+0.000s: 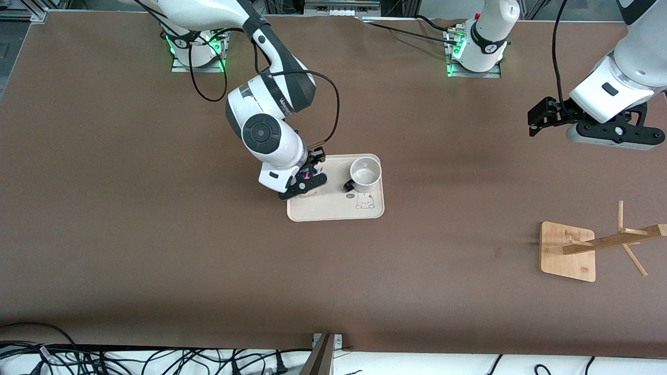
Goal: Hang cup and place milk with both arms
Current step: 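Carry the carton off the tray while the left gripper reaches the mug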
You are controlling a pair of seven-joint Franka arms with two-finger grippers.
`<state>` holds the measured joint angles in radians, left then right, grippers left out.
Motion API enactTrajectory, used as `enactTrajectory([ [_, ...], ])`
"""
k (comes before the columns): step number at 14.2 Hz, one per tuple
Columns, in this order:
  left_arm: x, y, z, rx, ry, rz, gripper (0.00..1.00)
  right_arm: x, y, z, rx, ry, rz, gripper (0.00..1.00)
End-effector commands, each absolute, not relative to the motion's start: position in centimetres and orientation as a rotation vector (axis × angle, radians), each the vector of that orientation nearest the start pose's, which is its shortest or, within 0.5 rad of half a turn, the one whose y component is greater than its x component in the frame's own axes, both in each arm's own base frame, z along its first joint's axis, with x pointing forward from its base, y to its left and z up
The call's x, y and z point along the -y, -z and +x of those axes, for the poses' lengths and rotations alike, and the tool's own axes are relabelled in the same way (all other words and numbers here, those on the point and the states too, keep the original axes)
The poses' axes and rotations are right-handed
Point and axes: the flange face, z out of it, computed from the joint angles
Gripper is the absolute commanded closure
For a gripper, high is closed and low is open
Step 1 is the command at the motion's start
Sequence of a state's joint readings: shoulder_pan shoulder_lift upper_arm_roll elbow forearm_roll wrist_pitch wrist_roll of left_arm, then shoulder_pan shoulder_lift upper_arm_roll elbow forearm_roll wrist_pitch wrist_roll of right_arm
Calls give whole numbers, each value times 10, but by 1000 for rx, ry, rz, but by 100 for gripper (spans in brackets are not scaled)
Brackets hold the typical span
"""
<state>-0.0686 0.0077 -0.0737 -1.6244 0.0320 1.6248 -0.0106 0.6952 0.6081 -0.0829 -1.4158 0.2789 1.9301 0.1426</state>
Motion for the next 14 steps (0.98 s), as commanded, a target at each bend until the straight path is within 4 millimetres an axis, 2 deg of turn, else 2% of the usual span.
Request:
enactTrajectory([
  [1,78,-605,560,-226,0,-3114,0,-426,-365,559,572,-254,-2906,70],
  [5,77,-605,559,-229,-3,-3113,0,-404,-402,565,541,-224,-2918,70],
  [6,78,-605,559,-231,-3,-3113,0,-388,-410,568,523,-258,-2945,70],
  [8,77,-605,559,-231,-3,-3113,0,-343,-443,576,502,-275,-3030,70],
  [9,77,-604,559,-231,-5,-3113,0,-310,-453,586,461,-289,-3075,70],
  [11,78,-605,559,-233,-3,-3113,0,-253,-464,607,459,-279,-3100,70],
  [14,79,-605,558,-241,-7,-3112,0,-200,-469,626,371,-260,-3127,70],
])
